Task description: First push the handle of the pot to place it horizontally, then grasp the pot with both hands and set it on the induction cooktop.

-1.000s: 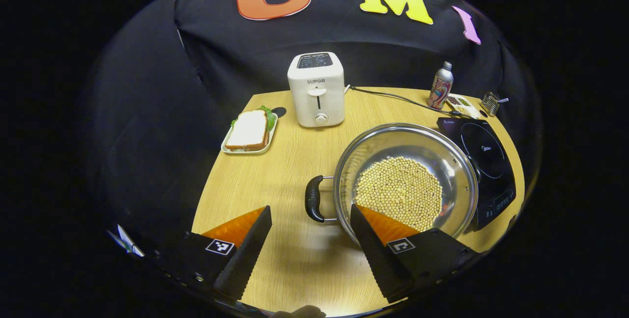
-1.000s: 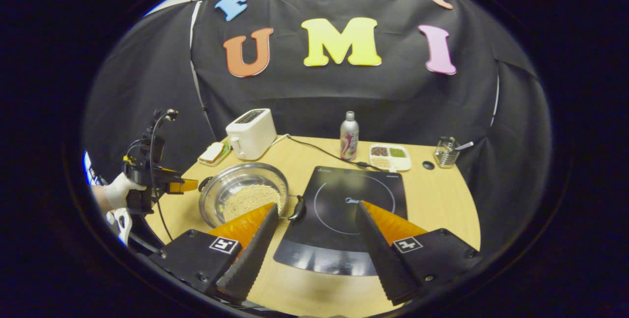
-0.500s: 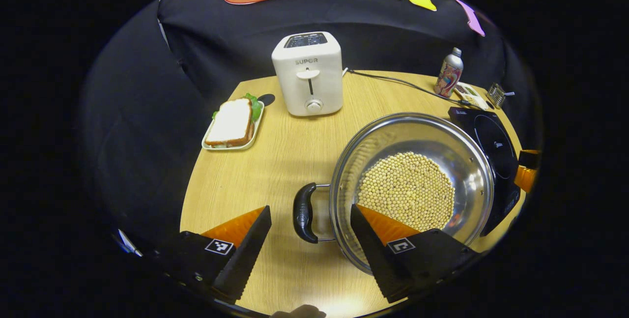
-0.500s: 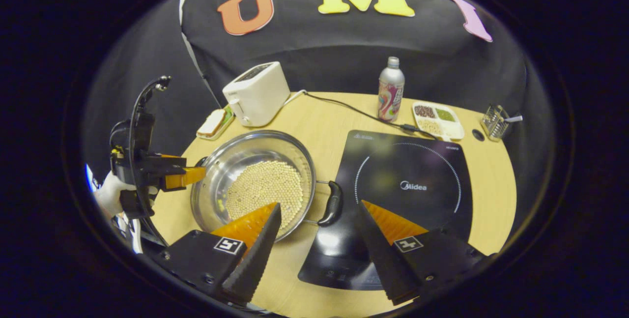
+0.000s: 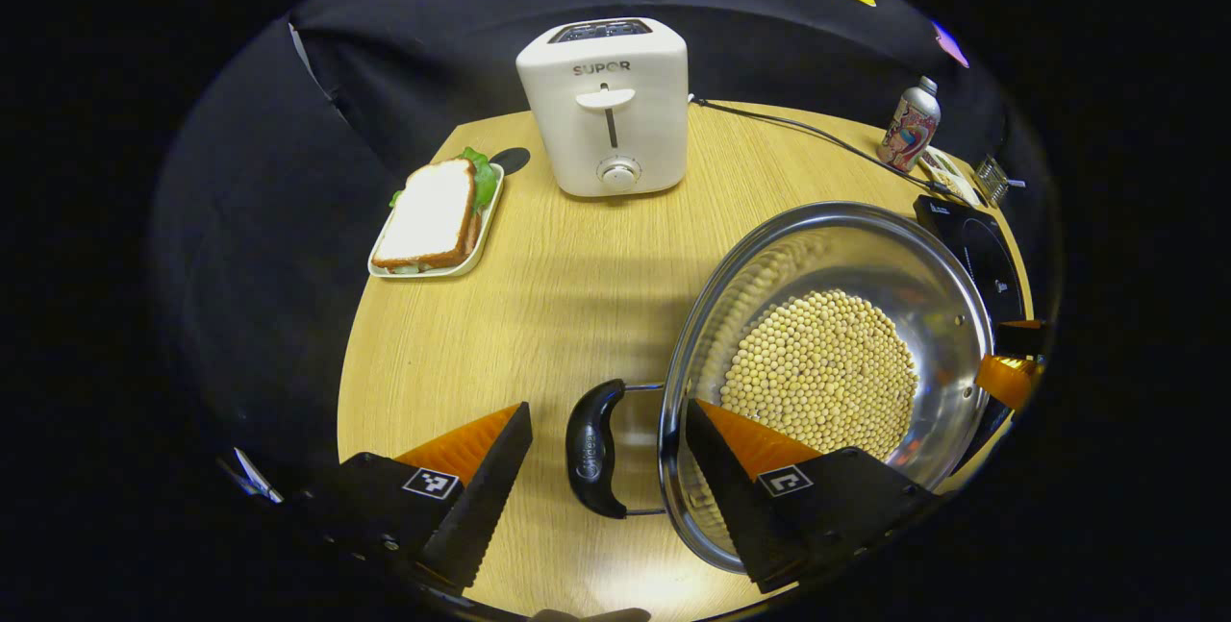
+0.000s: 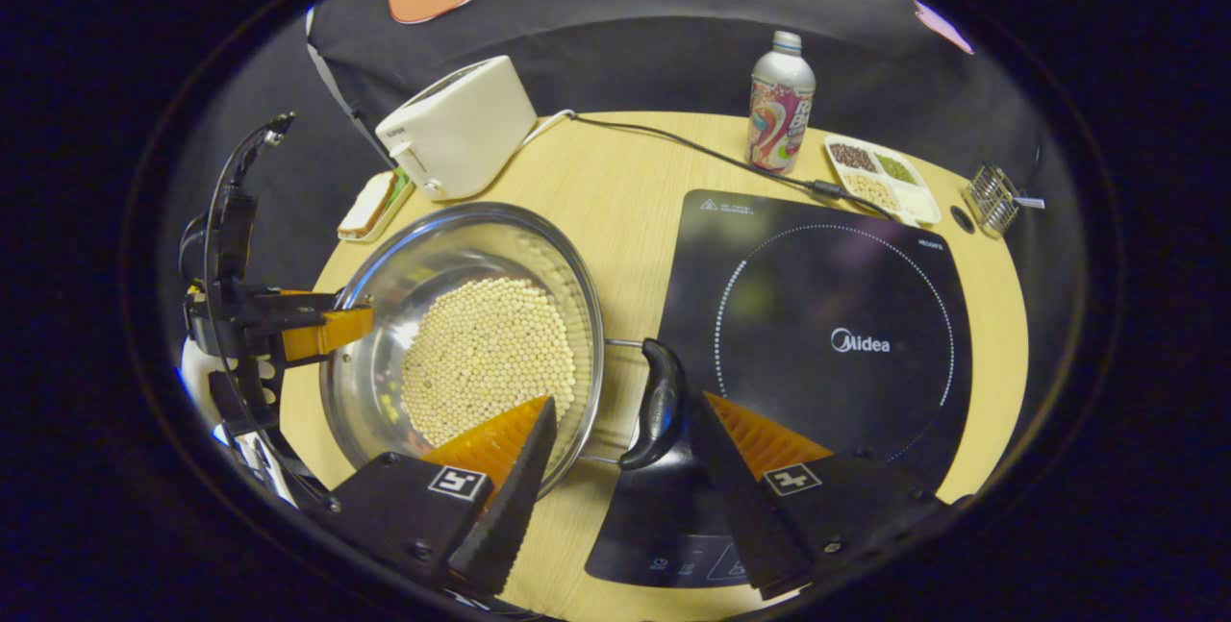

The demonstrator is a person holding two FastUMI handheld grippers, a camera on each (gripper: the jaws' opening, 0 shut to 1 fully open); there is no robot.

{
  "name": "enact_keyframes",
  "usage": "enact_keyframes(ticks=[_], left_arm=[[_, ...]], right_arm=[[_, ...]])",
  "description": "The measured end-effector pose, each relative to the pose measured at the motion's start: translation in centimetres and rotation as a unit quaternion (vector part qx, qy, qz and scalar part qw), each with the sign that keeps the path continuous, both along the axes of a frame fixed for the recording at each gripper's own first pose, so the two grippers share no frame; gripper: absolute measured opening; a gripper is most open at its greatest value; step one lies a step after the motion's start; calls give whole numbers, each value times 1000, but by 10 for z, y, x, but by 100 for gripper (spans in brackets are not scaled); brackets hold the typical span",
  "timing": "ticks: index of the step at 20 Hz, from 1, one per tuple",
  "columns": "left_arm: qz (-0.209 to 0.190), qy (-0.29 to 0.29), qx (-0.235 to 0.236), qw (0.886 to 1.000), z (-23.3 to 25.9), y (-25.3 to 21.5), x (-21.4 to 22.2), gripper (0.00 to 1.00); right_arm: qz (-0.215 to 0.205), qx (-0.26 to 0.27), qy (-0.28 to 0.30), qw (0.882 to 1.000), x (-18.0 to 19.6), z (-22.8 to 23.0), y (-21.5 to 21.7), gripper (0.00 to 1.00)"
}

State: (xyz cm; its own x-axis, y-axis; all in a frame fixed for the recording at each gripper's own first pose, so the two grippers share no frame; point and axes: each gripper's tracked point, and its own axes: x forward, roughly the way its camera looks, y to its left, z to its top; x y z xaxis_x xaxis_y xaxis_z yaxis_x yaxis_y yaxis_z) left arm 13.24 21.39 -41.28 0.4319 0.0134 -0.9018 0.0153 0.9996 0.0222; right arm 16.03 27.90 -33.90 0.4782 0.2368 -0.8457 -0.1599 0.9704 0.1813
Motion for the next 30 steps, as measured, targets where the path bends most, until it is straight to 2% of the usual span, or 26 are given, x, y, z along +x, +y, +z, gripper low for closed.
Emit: enact_keyframes(ticks=[1,2,3,5,6,7,8,9,10,12,14,15,16,17,19,20,21,22,24,26,27,29,30], left_arm=[[-6,5,-4,1000,-1,-2,1,96],[-11,12,-6,1000,-2,-4,1,94],[-15,15,-10,1000,-4,-6,1,86],[-21,28,-10,999,-6,-11,0,77],[-23,35,-9,999,-9,-12,0,82],[-26,41,-6,999,-8,-12,0,85],[-27,44,-5,999,-12,-12,0,85],[-29,48,-5,998,-11,-13,-1,84],[-29,53,-6,998,-13,-13,-1,75],[-28,61,-6,998,-15,-14,-3,75],[-26,69,-6,997,-16,-14,-5,76],[-26,72,-10,997,-17,-14,-5,85],[-25,76,-19,997,-18,-16,-6,85],[-21,77,-31,996,-20,-15,-6,75],[-8,72,-55,996,-20,-18,-5,72],[-7,72,-59,996,-22,-18,-7,80],[-6,73,-62,995,-22,-18,-9,78],[-4,76,-64,995,-19,-18,-10,66],[2,78,-76,994,-20,-21,-12,64],[8,70,-83,994,-15,-22,-12,61],[5,67,-81,994,-12,-22,-12,59],[-3,57,-74,996,-9,-20,-9,48],[-7,52,-71,996,-7,-19,-9,58]], right_arm=[[-2,-3,6,1000,1,-3,-1,84],[-5,-4,2,1000,4,-2,-1,75],[-1,-3,8,1000,5,-2,0,80],[-7,-9,18,1000,7,-4,1,74],[-13,-10,22,1000,9,-3,1,73],[-18,-12,32,999,10,-3,0,65],[-21,-16,38,999,12,-5,0,70],[-25,-20,41,999,14,-6,0,70],[-29,-24,45,998,14,-7,0,67],[-37,-33,54,997,14,-8,0,67],[-36,-36,57,997,15,-8,1,63],[-35,-34,56,997,15,-8,2,63],[-32,-32,53,998,14,-8,2,65],[-29,-31,47,998,14,-7,1,62],[-24,-27,34,999,14,-8,0,63],[-23,-24,28,999,14,-8,0,60],[-22,-22,26,999,15,-9,1,60],[-21,-20,25,999,13,-7,0,61],[-20,-15,25,999,13,-7,0,58],[-18,-13,26,999,12,-6,0,58],[-20,-9,28,999,10,-4,-1,54],[-23,1,22,999,13,-2,-2,54],[-26,4,16,1000,13,1,-5,57]])
